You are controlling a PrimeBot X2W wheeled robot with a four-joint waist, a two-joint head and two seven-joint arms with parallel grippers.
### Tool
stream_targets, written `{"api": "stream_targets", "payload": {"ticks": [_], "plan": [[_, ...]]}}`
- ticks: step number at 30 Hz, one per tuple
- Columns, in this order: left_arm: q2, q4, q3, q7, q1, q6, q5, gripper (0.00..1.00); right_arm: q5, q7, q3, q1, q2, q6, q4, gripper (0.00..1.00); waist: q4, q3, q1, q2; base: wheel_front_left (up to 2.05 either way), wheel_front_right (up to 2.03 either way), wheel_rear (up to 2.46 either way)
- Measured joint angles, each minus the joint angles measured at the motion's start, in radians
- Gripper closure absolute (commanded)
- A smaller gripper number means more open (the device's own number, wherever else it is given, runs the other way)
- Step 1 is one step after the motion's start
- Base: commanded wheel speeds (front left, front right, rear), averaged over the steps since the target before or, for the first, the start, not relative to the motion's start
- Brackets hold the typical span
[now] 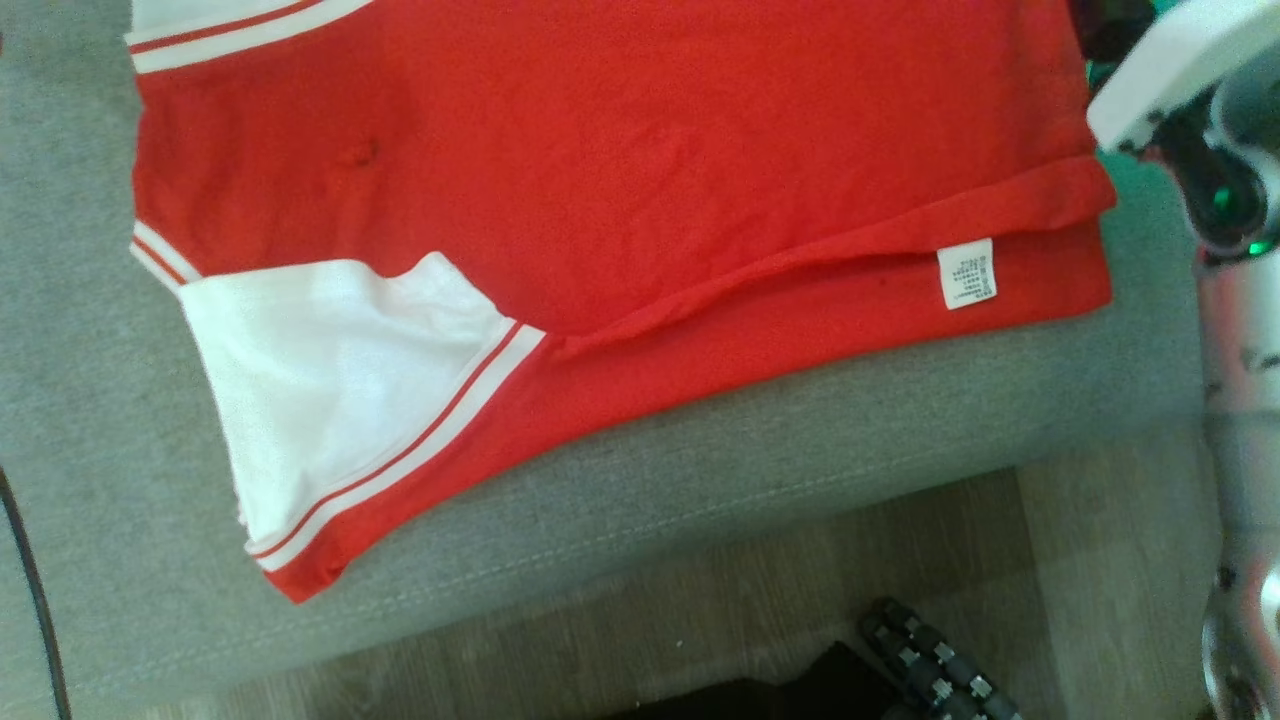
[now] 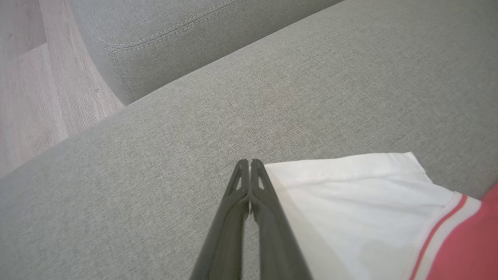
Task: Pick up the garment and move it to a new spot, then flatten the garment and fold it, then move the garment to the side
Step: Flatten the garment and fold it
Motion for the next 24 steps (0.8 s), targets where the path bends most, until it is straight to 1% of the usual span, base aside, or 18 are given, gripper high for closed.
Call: {"api": "stream_targets", "payload": {"ticks": [7,8,12,13,14,15,16,18,19,20,21,24], "plan": [[-0.001,-0.01,-0.027,-0.004,0.0,-0.001,-0.012,1.0,-0.043,0.071,-0.002,-0.123,0.0,0.0,0.165,0.0,0.024,-0.006,0.0,0.0,0.0,0.0,0.0],[-0.004,-0.012,-0.032,-0.004,0.0,-0.001,-0.018,1.0,-0.05,0.089,-0.004,-0.152,0.0,0.0,0.206,0.0,0.029,-0.005,0.0,0.0,0.0,0.0,0.0],[-0.006,-0.015,-0.038,-0.01,0.0,-0.001,-0.018,1.0,-0.052,0.097,-0.004,-0.191,0.0,0.0,0.257,0.0,0.036,-0.002,0.0,0.0,0.0,0.0,0.0],[-0.006,-0.015,-0.041,-0.01,0.0,-0.001,-0.018,1.0,-0.052,0.098,-0.005,-0.202,0.0,0.0,0.274,0.04,0.037,-0.001,0.0,0.0,0.0,0.0,0.0],[-0.006,-0.014,-0.045,-0.01,0.0,-0.001,-0.018,1.0,-0.053,0.102,-0.005,-0.213,0.001,0.0,0.291,0.12,0.039,0.0,0.0,0.0,0.0,0.0,0.0],[-0.006,-0.014,-0.05,-0.01,0.0,-0.001,-0.018,1.0,-0.053,0.109,-0.005,-0.222,0.001,0.0,0.307,0.17,0.04,0.001,0.0,0.0,0.0,0.0,0.0],[-0.007,-0.014,-0.056,-0.01,-0.001,-0.001,-0.018,1.0,-0.053,0.109,-0.005,-0.228,0.001,0.0,0.318,0.34,0.041,0.001,0.0,0.0,0.0,0.0,0.0],[-0.009,-0.012,-0.061,-0.01,-0.002,-0.001,-0.021,1.0,-0.051,0.107,-0.004,-0.239,0.002,0.0,0.34,0.57,0.043,0.002,0.0,0.0,0.0,0.0,0.0],[-0.01,-0.01,-0.063,-0.01,-0.002,-0.001,-0.028,1.0,-0.048,0.105,-0.004,-0.243,0.002,0.0,0.35,0.66,0.044,0.002,0.0001,0.0,0.0,0.0,0.0],[-0.011,-0.007,-0.064,-0.014,-0.002,-0.001,-0.029,1.0,-0.048,0.105,-0.002,-0.246,0.002,0.0,0.358,0.86,0.045,0.001,0.0,0.0,0.0,0.0,0.0],[-0.011,-0.004,-0.065,-0.015,-0.002,-0.001,-0.031,1.0,-0.046,0.103,0.001,-0.248,0.002,0.0,0.366,1.0,0.046,0.001,0.0,0.0,0.0,0.0,0.0],[-0.011,0.002,-0.07,-0.031,-0.002,-0.001,-0.035,1.0,-0.037,0.086,0.012,-0.254,0.002,0.0,0.387,1.0,0.049,-0.003,0.0001,0.0,0.0,0.0,0.0]]}}
